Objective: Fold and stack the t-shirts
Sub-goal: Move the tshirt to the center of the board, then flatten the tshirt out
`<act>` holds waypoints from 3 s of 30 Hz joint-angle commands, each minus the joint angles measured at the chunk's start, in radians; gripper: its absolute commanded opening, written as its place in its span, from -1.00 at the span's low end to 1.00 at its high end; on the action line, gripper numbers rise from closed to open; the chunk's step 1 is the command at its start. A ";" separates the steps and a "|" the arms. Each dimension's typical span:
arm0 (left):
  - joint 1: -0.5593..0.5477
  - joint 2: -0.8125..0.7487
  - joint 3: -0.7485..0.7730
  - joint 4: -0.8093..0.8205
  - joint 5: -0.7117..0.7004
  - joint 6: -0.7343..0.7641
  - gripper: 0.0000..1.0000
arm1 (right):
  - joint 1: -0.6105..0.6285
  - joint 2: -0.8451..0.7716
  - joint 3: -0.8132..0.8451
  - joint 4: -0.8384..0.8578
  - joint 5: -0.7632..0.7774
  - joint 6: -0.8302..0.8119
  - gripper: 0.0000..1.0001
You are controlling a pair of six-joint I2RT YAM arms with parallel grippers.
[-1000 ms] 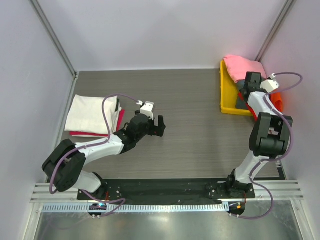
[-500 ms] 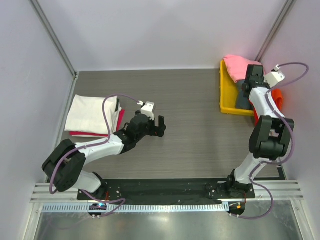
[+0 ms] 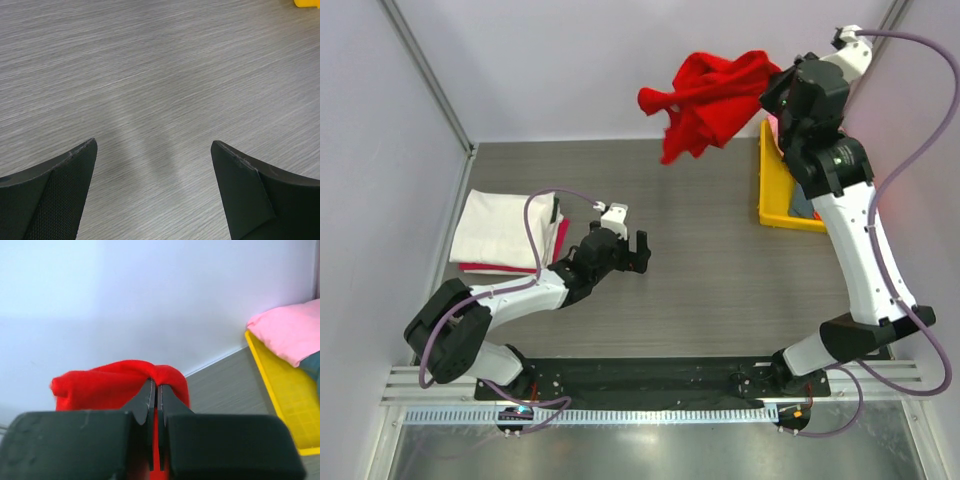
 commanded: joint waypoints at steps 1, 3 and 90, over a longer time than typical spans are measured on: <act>-0.004 -0.033 0.028 0.034 -0.067 0.018 0.91 | -0.027 -0.079 0.010 -0.043 -0.014 -0.031 -0.98; -0.004 -0.046 0.017 0.034 -0.107 0.018 0.92 | -0.027 -0.137 -0.118 -0.041 -0.045 -0.014 -0.81; 0.011 -0.230 -0.204 -0.202 0.021 -0.396 -0.99 | 0.548 0.427 -0.570 0.149 -0.112 -0.063 -0.60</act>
